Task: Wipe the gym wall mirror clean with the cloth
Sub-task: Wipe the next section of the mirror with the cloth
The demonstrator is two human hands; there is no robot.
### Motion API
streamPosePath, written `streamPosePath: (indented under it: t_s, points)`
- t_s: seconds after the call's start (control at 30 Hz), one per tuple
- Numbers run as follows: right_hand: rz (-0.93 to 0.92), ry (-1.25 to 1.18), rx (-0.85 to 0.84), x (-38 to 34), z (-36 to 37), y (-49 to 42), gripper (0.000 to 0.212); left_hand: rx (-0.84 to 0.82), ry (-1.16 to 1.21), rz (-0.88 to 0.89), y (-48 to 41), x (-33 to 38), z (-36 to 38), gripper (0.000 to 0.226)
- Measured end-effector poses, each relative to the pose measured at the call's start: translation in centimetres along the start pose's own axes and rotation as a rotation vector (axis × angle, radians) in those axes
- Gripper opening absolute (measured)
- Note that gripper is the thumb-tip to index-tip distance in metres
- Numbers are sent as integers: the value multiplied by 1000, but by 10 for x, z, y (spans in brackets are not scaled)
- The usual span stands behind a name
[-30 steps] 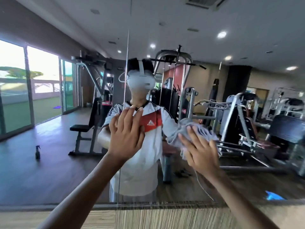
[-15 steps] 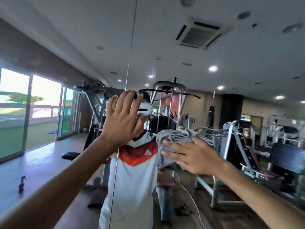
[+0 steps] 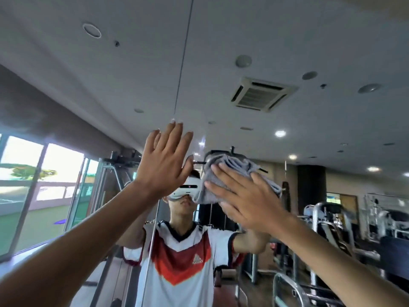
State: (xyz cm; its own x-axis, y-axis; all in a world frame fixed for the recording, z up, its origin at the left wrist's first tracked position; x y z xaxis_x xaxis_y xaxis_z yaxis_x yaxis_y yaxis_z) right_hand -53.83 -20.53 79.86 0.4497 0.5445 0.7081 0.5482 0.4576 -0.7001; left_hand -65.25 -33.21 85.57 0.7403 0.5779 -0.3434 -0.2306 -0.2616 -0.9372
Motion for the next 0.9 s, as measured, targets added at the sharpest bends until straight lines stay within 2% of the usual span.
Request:
streamPosePath:
  t_s: [0.07, 0.1, 0.2, 0.3, 0.37, 0.43, 0.5, 0.6, 0.67, 0.73, 0.8, 0.9]
  points:
    - [-140, -8, -61, 8, 2, 26, 56, -4, 12, -1, -4, -3, 1, 62]
    - [-115, -12, -72, 23, 1, 31, 55, -7, 15, -3, -5, -4, 2, 64]
    - [231, -45, -79, 92, -2, 17, 56, -10, 19, -16, -7, -2, 8, 67]
    - [604, -108, -45, 146, -9, -41, 62, 1, -1, -33, -5, 1, 13, 67]
    - [719, -97, -22, 151, -16, -89, 62, 16, 1, -25, -4, 1, 14, 67]
    - [650, -87, 21, 126, -19, -130, 59, 31, 4, -24, -1, -1, 15, 67]
    - [452, -67, 77, 86, -20, -146, 57, 38, 2, -33, 1, -2, 15, 69]
    - [140, -41, 10, 49, -10, -120, 56, 44, -14, -49, 3, -3, 15, 73]
    - [39, -38, -24, 60, -8, -96, 55, 51, -14, -63, 5, -3, 15, 75]
    - [50, -33, -48, 89, -5, -88, 55, 56, -20, -72, 7, -1, 16, 74]
    - [213, -52, -59, 123, -4, -101, 55, 62, -29, -82, 7, 0, 17, 73]
    - [506, -57, 62, 141, -18, -141, 56, 69, -30, -120, 10, 1, 16, 73]
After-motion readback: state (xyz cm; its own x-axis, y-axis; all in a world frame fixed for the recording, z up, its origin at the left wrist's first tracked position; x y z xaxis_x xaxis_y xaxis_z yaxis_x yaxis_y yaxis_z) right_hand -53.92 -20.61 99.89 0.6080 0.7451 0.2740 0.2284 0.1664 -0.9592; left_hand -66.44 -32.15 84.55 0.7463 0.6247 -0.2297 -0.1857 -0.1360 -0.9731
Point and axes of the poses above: each hand's wrist, its own y-axis away from the middle knuckle, its own z-axis out of the palm, x = y × z, the point moved 8 cm from there along -y, towards the middle knuckle, and after that the axes turned 5 degrees about z, right-handed, at the moved point
